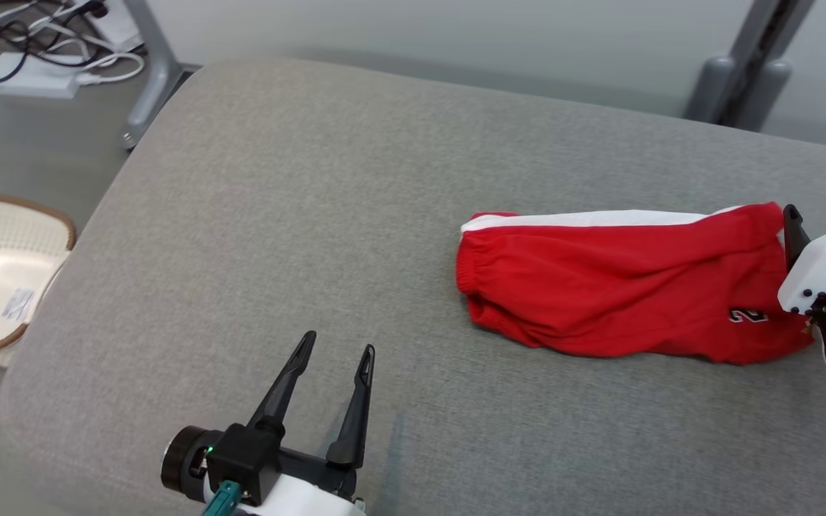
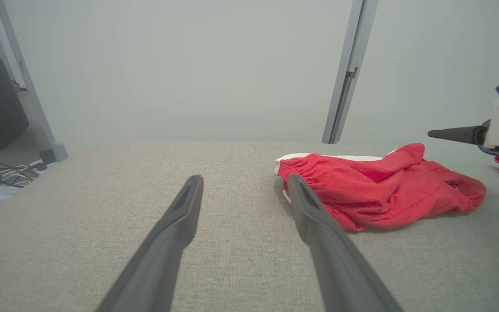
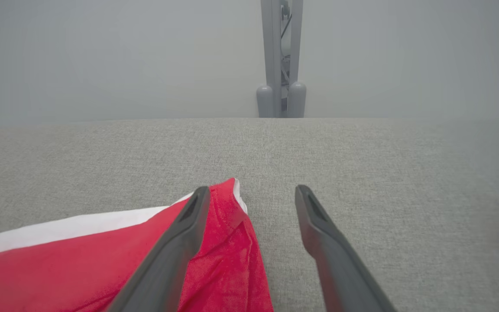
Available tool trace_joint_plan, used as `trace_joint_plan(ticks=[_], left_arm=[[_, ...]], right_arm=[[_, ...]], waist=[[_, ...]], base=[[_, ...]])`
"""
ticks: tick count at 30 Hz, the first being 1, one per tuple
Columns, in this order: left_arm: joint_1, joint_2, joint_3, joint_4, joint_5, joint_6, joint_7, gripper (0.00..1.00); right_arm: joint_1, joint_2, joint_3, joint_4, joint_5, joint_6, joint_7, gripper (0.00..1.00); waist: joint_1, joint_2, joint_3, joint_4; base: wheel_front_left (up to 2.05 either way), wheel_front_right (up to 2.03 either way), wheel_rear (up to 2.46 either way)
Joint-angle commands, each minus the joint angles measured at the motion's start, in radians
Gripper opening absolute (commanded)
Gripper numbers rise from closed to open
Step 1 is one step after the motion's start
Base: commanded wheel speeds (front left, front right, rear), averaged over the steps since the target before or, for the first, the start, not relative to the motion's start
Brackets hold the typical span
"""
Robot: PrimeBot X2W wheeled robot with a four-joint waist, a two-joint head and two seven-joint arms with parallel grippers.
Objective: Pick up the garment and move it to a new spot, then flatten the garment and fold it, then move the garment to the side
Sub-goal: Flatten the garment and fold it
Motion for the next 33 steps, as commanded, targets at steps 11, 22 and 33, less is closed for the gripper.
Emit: trace_joint_plan(ticks=[11, 22, 33], left_arm=[[-0.01, 0.004, 0.064, -0.015, 0.012, 0.004, -0.004, 1.0], [0.021, 0.004, 0.096, -0.022, 0.015, 0.008, -0.004, 1.0], [0.028, 0.003, 0.083, -0.011, 0.02, -0.009, -0.004, 1.0]], right_arm=[[0.122, 0.009, -0.006, -0.063, 0.018, 0.0, -0.145, 1.0], [0.358, 0.058, -0.029, -0.309, 0.03, 0.0, -0.167, 1.0], [0.44, 0.127, -0.03, -0.478, -0.005, 0.0, -0.125, 1.0]], waist=[[0.0, -0.0001, -0.105, -0.157], [0.0, -0.0001, -0.14, -0.215], [0.0, -0.0001, -0.127, -0.196]], base=[[0.0, 0.0, 0.0], [0.0, 0.0, 0.0], [0.0, 0.0, 0.0]])
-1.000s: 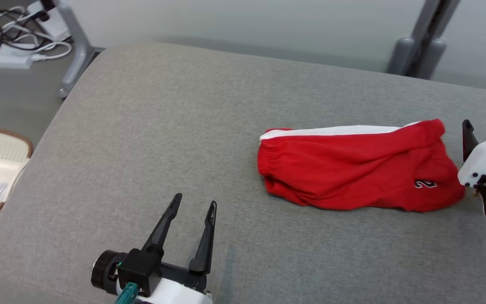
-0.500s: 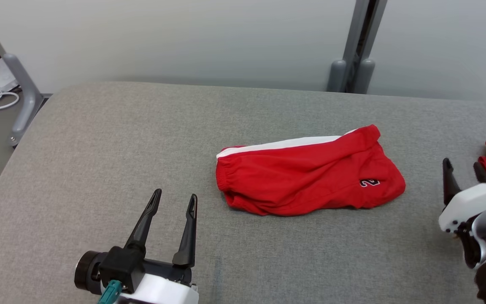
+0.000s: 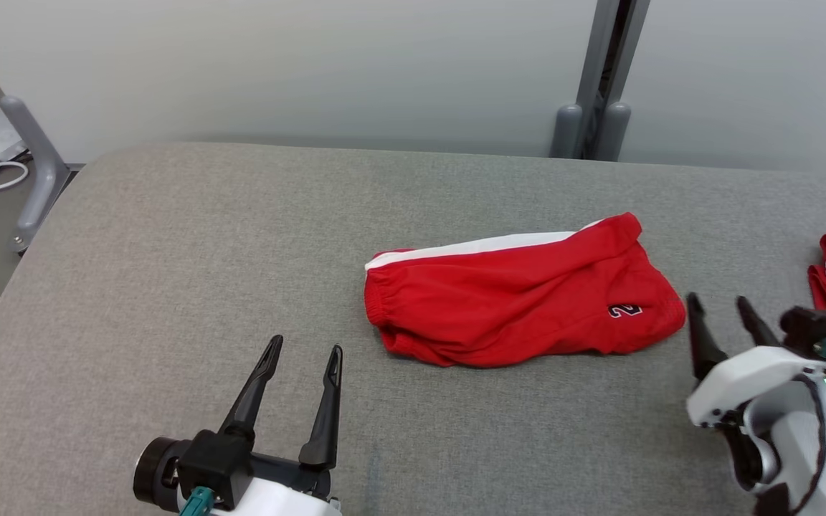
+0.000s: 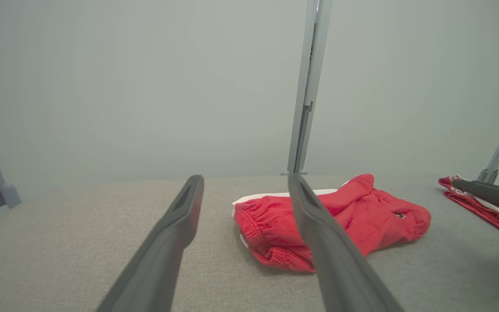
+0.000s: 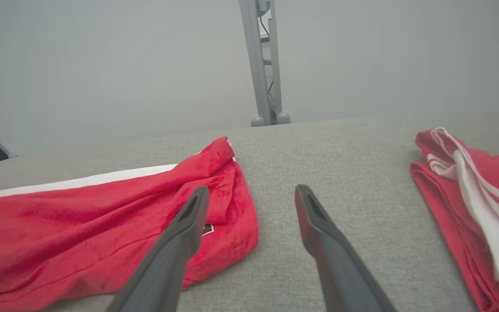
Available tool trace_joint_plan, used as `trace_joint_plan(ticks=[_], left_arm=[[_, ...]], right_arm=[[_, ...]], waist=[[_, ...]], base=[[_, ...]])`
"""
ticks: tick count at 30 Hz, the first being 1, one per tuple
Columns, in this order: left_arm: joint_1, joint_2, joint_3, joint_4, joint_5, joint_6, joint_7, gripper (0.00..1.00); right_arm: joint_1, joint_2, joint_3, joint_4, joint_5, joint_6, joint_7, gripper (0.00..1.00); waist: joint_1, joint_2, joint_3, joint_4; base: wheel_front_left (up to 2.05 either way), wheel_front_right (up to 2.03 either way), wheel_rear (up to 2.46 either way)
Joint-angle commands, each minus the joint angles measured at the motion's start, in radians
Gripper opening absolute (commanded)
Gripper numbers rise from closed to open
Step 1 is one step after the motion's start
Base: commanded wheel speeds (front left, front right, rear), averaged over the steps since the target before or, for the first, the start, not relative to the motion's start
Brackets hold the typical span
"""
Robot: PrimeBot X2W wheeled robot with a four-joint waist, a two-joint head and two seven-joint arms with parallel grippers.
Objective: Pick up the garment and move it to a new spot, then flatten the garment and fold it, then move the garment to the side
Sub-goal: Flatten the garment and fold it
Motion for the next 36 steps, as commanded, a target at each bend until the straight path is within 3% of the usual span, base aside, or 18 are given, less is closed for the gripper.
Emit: trace_joint_plan(ticks=[1, 5, 12, 25, 26, 27, 28, 29, 36], left_arm=[[-0.006, 0.004, -0.001, 0.004, 0.004, -0.002, -0.004, 1.0], [-0.014, 0.003, -0.015, 0.009, 0.0, -0.007, -0.004, 1.0], [-0.025, 0.004, -0.05, 0.015, -0.012, 0.0, -0.004, 1.0], [-0.002, 0.003, -0.059, 0.022, -0.015, 0.007, -0.004, 1.0], [-0.003, 0.003, -0.06, 0.021, -0.015, 0.007, -0.004, 1.0], [-0.003, 0.003, -0.06, 0.021, -0.015, 0.007, -0.004, 1.0], [-0.003, 0.004, -0.061, 0.02, -0.015, 0.006, -0.004, 1.0], [-0.004, 0.003, -0.063, 0.02, -0.016, 0.007, -0.004, 1.0], [0.0, 0.004, -0.063, 0.02, -0.017, 0.009, -0.004, 1.0]], right_arm=[[-0.013, 0.006, 0.009, -0.013, 0.011, 0.0, 0.018, 1.0], [-0.035, 0.035, 0.044, -0.027, 0.058, 0.0, 0.103, 1.0], [-0.09, 0.052, 0.026, 0.06, 0.127, 0.0, 0.227, 1.0], [-0.152, 0.046, 0.012, 0.184, 0.169, 0.0, 0.296, 1.0], [-0.152, 0.048, 0.017, 0.185, 0.171, 0.0, 0.296, 0.62], [-0.152, 0.048, 0.017, 0.185, 0.171, 0.0, 0.296, 0.62], [-0.152, 0.051, 0.024, 0.184, 0.173, 0.0, 0.298, 0.22], [-0.152, 0.052, 0.029, 0.183, 0.174, 0.0, 0.297, 0.0], [-0.132, 0.033, 0.074, 0.165, 0.183, 0.0, 0.282, 0.0]], waist=[[0.0, 0.0, 0.007, 0.011], [0.0, 0.0, 0.021, 0.037], [0.0, 0.0, 0.037, 0.103], [0.0, 0.0, 0.038, 0.15], [0.0, 0.0, 0.039, 0.148], [0.0, 0.0, 0.039, 0.148], [0.0, 0.0, 0.039, 0.147], [0.0, 0.0, 0.039, 0.146], [0.0, 0.0, 0.038, 0.132]], base=[[0.0, 0.0, 0.0], [0.0, 0.0, 0.0], [0.0, 0.0, 0.0], [0.0, 0.0, 0.0], [0.0, 0.0, 0.0], [0.0, 0.0, 0.0], [0.0, 0.0, 0.0], [0.0, 0.0, 0.0], [0.0, 0.0, 0.0]])
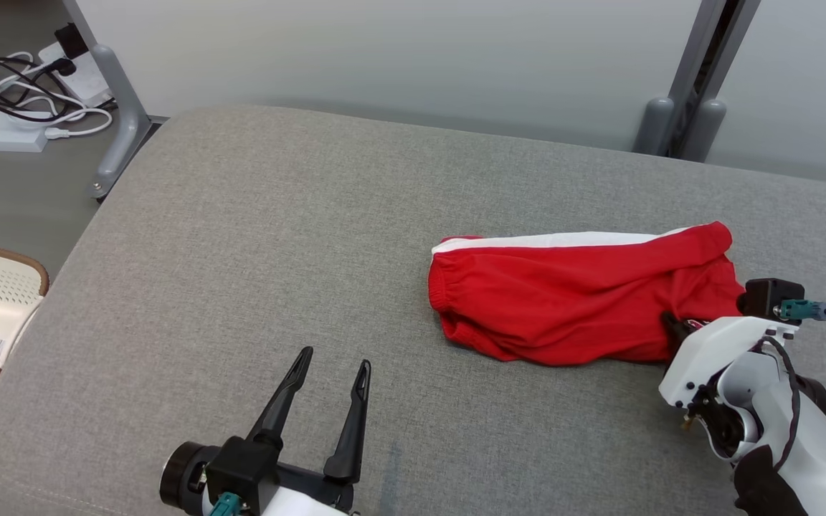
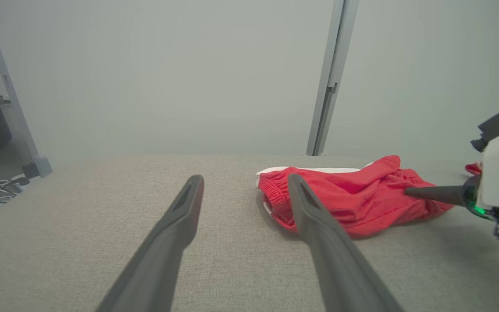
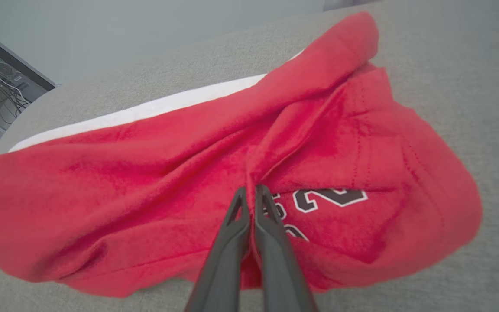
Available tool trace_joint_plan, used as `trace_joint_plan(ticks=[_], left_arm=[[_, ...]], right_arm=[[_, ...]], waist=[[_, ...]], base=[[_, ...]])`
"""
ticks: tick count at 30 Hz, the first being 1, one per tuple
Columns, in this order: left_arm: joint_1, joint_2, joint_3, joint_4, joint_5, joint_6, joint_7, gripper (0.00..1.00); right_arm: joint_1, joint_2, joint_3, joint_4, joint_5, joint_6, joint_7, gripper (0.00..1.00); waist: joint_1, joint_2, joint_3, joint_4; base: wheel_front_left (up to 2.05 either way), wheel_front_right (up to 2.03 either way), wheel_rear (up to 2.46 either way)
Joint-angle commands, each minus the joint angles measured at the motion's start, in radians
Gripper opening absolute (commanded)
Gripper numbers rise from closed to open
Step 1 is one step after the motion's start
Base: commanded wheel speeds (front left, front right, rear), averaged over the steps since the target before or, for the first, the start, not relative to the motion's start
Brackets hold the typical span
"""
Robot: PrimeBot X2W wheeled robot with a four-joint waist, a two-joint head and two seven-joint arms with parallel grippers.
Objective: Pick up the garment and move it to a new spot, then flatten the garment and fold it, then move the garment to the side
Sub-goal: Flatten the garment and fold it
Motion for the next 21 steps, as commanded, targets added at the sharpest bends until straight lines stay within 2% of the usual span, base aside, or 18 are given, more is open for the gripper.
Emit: trace_joint_plan(ticks=[1, 8, 12, 21], left_arm=[[0.002, 0.003, 0.002, -0.002, -0.006, 0.005, -0.004, 1.0], [-0.004, 0.003, 0.009, 0.006, -0.007, 0.006, -0.004, 1.0], [0.013, 0.003, 0.021, 0.012, -0.01, 0.007, -0.004, 1.0], [0.028, 0.003, 0.026, 0.008, -0.009, 0.003, -0.004, 1.0]], right_arm=[[0.011, -0.01, 0.005, -0.001, 0.0, 0.0, -0.009, 0.0], [0.058, -0.035, 0.025, -0.045, 0.006, 0.0, -0.071, 0.0], [0.141, -0.02, 0.0, -0.069, 0.021, 0.0, -0.154, 0.0], [0.246, 0.028, -0.037, -0.068, -0.005, 0.0, -0.205, 0.0]], waist=[[0.0, 0.0, 0.001, -0.002], [0.0, 0.0, -0.009, -0.012], [0.0, 0.0, -0.034, -0.027], [0.0, 0.0, -0.059, -0.06]], base=[[0.0, 0.0, 0.0], [0.0, 0.0, 0.0], [0.0, 0.0, 0.0], [0.0, 0.0, 0.0]])
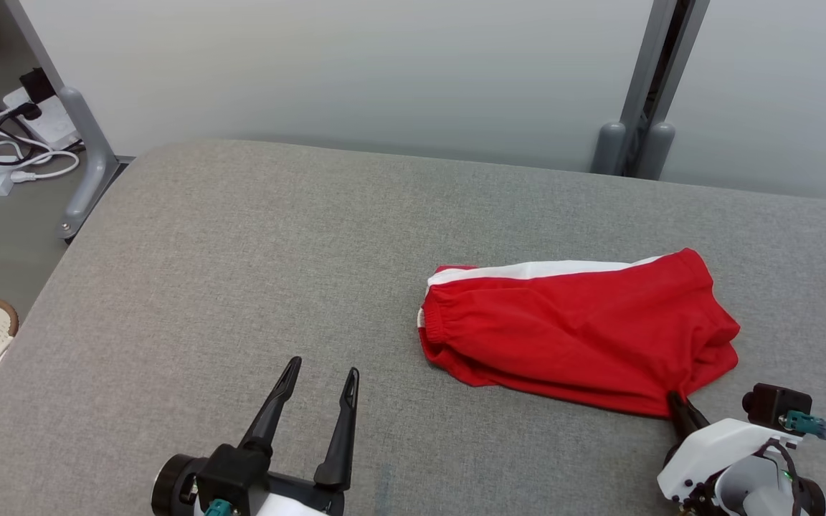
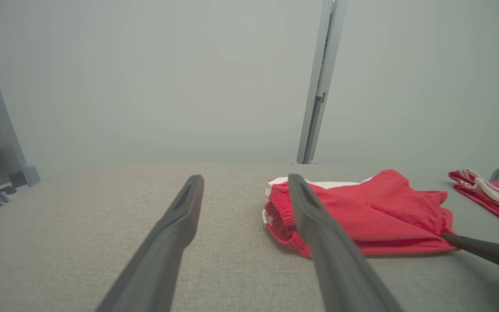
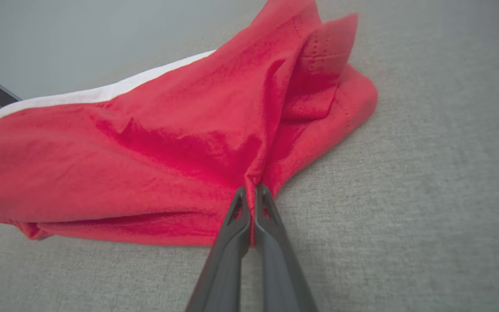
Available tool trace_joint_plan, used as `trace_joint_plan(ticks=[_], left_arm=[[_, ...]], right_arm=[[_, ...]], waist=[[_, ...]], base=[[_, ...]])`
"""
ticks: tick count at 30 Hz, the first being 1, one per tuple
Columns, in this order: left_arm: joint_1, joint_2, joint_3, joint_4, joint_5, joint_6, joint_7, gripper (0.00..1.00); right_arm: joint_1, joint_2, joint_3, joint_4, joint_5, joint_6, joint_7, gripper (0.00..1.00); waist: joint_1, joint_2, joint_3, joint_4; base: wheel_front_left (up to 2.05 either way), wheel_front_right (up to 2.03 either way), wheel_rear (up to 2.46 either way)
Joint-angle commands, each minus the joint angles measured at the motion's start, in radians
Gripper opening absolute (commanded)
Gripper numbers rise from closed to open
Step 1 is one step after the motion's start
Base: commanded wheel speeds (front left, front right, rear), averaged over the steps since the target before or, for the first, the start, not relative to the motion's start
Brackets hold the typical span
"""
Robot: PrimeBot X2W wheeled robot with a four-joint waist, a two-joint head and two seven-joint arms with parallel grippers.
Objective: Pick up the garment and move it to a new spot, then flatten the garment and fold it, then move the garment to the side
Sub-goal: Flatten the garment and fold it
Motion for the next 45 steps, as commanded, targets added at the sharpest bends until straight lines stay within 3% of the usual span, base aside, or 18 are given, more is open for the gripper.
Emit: trace_joint_plan(ticks=[1, 5, 6, 7, 18, 28, 34, 45], left_arm=[[0.008, 0.004, 0.001, -0.001, -0.002, 0.0, -0.004, 1.0], [0.011, 0.004, -0.006, 0.004, -0.002, -0.002, -0.004, 1.0], [0.012, 0.004, -0.007, 0.005, -0.002, -0.002, -0.004, 1.0], [0.014, 0.004, -0.008, 0.006, -0.002, -0.002, -0.004, 1.0], [0.036, 0.004, 0.017, -0.004, 0.017, -0.001, -0.004, 1.0], [0.036, 0.004, 0.037, -0.045, 0.013, 0.007, -0.004, 1.0], [0.041, 0.004, 0.038, -0.06, 0.008, 0.013, -0.004, 1.0], [0.048, 0.004, 0.016, -0.056, 0.0, 0.011, -0.004, 1.0]], right_arm=[[0.013, -0.002, -0.01, 0.004, -0.012, 0.0, -0.009, 0.0], [0.012, 0.006, -0.044, 0.036, -0.039, 0.0, 0.008, 0.0], [0.008, 0.008, -0.051, 0.044, -0.049, 0.0, 0.013, 0.33], [0.004, 0.011, -0.059, 0.049, -0.051, 0.0, 0.017, 1.0], [-0.04, 0.003, -0.145, -0.045, -0.129, 0.0, -0.009, 1.0], [0.021, -0.039, -0.125, -0.294, -0.336, 0.0, -0.078, 1.0], [0.088, -0.025, -0.147, -0.403, -0.396, 0.0, -0.099, 1.0], [0.18, 0.011, -0.208, -0.421, -0.47, 0.0, -0.025, 1.0]], waist=[[0.0, 0.0, -0.005, -0.005], [0.0, 0.0, -0.013, -0.008], [0.0, 0.0, -0.015, -0.008], [0.0, 0.0, -0.018, -0.008], [0.0, 0.0, -0.068, -0.03], [0.0, 0.0, -0.083, -0.067], [0.0, 0.0, -0.079, -0.083], [0.0, 0.0, -0.059, -0.094]], base=[[0.0, 0.0, 0.0], [0.0, 0.0, 0.0], [0.0, 0.0, 0.0], [0.0, 0.0, 0.0], [0.0, 0.0, 0.0], [0.0, 0.0, 0.0], [0.0, 0.0, 0.0], [0.0, 0.0, 0.0]])
